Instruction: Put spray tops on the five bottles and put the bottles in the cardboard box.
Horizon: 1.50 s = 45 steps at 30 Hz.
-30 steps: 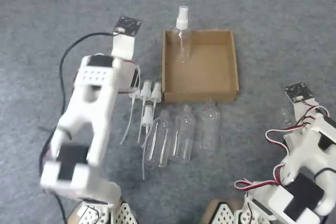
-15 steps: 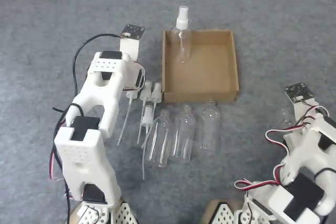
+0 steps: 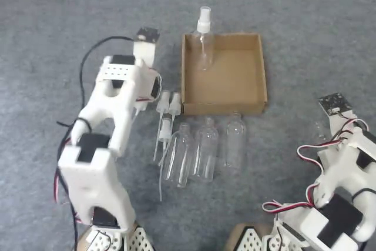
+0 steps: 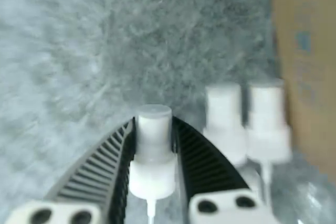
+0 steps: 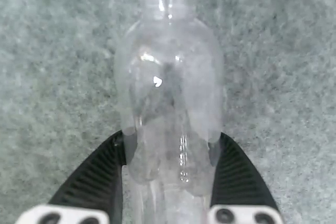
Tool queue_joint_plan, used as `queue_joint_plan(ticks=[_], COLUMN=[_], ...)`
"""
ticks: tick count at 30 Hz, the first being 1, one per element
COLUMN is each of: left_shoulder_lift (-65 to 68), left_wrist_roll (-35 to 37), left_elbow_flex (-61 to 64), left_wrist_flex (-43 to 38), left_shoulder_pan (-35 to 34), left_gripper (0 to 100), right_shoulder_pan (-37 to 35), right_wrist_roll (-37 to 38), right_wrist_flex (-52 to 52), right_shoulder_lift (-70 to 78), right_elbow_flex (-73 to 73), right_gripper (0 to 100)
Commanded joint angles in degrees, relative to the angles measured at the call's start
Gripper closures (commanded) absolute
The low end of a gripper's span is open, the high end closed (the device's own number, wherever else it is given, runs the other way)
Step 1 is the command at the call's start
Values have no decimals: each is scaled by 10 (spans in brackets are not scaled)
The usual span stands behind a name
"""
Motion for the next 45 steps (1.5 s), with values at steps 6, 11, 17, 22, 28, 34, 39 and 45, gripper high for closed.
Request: queue_joint_plan(ticks=[6,11,17,22,28,34,39,45], left_shoulder_lift=[-291,-418,-524,-550,-549,-549,-549,-549], left_wrist_roll=[6,3,2,2,1,1,1,1], left_elbow_flex=[71,201,355,407,410,410,411,411], left_wrist_flex=[79,50,-32,-67,-69,-68,-66,-66], left_shoulder_pan=[3,-1,0,0,-1,-1,-1,-1], left_gripper=[991,990,989,989,989,988,988,988], right_shoulder_pan=[8,-10,-34,-83,-137,-138,-125,-104], right_wrist_roll=[3,3,1,-52,-67,-66,-45,-36], right_wrist_flex=[22,40,64,191,247,238,236,236], right_shoulder_lift=[-6,-7,-7,0,0,37,128,205], right_elbow_flex=[-4,-7,-43,-181,-245,-248,-297,-350], right_gripper=[868,711,648,648,648,674,763,742])
